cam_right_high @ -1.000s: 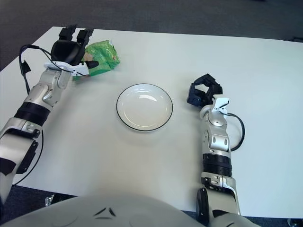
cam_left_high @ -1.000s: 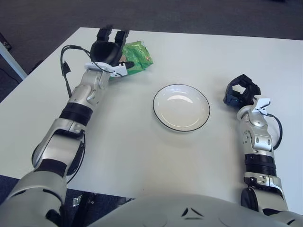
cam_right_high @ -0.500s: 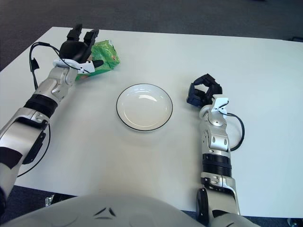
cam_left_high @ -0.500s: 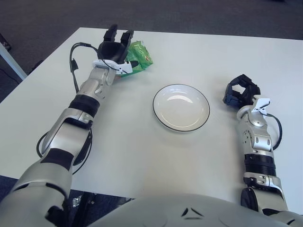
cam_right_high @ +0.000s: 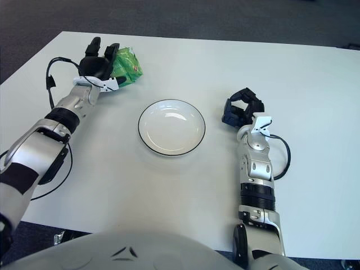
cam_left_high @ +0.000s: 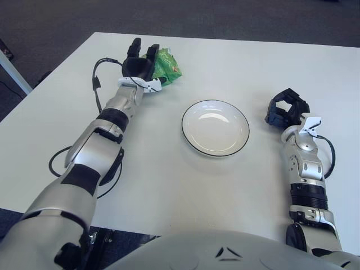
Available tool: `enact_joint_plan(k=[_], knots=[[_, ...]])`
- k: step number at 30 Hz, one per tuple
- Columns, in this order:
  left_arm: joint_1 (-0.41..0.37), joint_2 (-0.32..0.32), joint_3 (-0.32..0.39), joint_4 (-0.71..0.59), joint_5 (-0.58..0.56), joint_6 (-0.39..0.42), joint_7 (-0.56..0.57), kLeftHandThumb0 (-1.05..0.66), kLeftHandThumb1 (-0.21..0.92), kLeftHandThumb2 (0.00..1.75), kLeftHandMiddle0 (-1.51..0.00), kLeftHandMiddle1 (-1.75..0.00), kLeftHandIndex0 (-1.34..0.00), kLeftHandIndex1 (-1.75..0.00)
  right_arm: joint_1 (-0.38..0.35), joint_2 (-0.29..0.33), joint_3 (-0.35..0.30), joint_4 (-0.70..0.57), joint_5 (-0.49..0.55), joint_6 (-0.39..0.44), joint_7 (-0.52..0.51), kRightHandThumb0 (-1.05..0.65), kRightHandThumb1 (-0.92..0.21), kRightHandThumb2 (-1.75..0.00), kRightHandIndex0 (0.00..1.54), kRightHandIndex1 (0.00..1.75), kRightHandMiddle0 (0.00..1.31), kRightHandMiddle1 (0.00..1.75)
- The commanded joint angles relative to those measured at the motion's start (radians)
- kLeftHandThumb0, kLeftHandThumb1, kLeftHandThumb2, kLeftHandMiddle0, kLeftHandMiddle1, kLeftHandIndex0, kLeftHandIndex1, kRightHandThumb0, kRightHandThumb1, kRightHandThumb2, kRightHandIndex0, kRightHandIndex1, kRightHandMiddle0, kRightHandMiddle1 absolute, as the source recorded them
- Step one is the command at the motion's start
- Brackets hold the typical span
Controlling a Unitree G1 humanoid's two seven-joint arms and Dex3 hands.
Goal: Put the snack into the plate.
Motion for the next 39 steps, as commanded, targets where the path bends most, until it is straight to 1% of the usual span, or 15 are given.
enact_joint_plan(k=[1, 5, 10, 14, 22, 32, 39], knots=[[-0.032, -0.012, -0.003, 0.019, -0.028, 0.004, -0.034, -1.05, 0.92, 0.77, 0.00, 0.00, 0.00, -0.24, 0.063, 0.027, 0.008, 0.029, -0.008, 0.059, -0.008, -0.49, -0.28, -1.36, 1.27, 1.75, 0.64, 1.75], [-0.037, -0.031, -0.001, 0.032, -0.056, 0.023, -0.076, -1.05, 0.92, 0.75, 0.00, 0.00, 0.00, -0.18, 0.066, 0.029, 0.010, 0.020, -0.005, 0.060, -0.009, -0.49, -0.28, -1.36, 1.27, 1.75, 0.64, 1.75], [-0.039, -0.042, -0.009, 0.045, -0.071, 0.037, -0.090, -1.05, 0.92, 0.73, 0.00, 0.00, 0.00, -0.14, 0.072, 0.029, 0.010, 0.011, -0.002, 0.063, -0.004, -0.49, -0.28, -1.36, 1.27, 1.75, 0.64, 1.75], [-0.037, -0.062, -0.018, 0.092, -0.070, 0.054, -0.080, -1.05, 0.92, 0.71, 0.00, 0.00, 0.00, -0.11, 0.079, 0.029, 0.010, -0.002, 0.002, 0.070, 0.003, -0.49, -0.28, -1.36, 1.27, 1.75, 0.64, 1.75], [-0.034, -0.073, -0.027, 0.114, -0.076, 0.070, -0.056, -1.05, 0.92, 0.68, 0.00, 0.00, 0.00, -0.04, 0.092, 0.032, 0.009, -0.024, 0.005, 0.076, 0.010, -0.49, -0.28, -1.35, 1.27, 1.75, 0.64, 1.75], [-0.020, -0.078, -0.027, 0.134, -0.094, 0.086, -0.043, -1.05, 0.92, 0.66, 0.00, 0.00, 0.00, -0.07, 0.104, 0.029, 0.013, -0.039, -0.005, 0.081, 0.008, -0.49, -0.28, -1.36, 1.27, 1.75, 0.64, 1.75], [-0.001, -0.084, -0.027, 0.155, -0.100, 0.107, 0.002, -1.05, 0.92, 0.62, 0.00, 0.00, 0.00, -0.06, 0.112, 0.033, 0.013, -0.059, -0.003, 0.095, 0.009, -0.49, -0.28, -1.36, 1.27, 1.75, 0.64, 1.75]])
